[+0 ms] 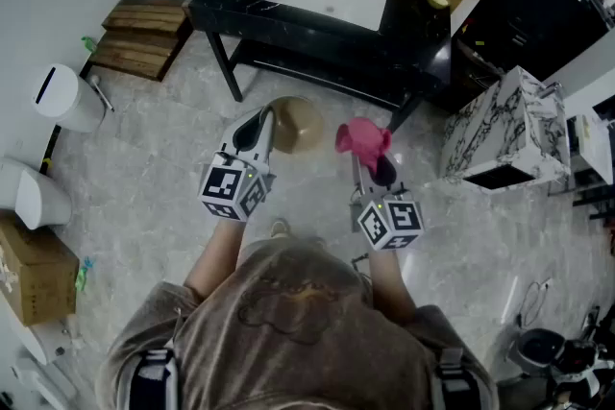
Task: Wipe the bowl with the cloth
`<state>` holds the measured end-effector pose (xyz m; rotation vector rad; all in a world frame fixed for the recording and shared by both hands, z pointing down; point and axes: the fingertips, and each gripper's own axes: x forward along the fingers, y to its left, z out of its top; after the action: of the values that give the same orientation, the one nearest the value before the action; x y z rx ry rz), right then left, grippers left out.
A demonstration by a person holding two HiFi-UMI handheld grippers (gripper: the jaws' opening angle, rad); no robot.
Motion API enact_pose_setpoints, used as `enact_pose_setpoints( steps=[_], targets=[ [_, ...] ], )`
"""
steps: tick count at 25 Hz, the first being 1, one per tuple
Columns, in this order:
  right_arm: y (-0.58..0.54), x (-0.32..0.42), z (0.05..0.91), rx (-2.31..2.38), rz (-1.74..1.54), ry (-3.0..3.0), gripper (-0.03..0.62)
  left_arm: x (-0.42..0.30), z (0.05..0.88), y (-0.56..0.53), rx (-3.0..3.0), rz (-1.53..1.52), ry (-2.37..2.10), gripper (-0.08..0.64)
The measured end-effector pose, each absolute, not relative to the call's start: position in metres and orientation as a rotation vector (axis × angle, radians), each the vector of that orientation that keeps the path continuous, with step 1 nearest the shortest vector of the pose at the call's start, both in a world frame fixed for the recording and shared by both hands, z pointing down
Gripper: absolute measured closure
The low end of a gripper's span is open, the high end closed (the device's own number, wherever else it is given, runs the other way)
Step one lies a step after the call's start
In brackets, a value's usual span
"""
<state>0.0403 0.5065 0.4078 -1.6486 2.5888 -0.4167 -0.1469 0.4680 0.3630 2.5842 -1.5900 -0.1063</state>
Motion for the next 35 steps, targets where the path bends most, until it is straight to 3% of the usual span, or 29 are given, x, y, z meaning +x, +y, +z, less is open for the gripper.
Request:
enact_pose_setpoints(
  steps=[21,35],
  targets=[
    [0.468,-0.016,0.41,-1.667,-0.374,2.536,0.477,-0.199,0.381,0.418,2.635,-0.088,-1.517,0.54],
    [0.393,-0.014,0.418,-1.695,-0.372,2.53,0.477,-0.191,0.392,0.341,2.649,-0.096,-1.463,0.54]
  ],
)
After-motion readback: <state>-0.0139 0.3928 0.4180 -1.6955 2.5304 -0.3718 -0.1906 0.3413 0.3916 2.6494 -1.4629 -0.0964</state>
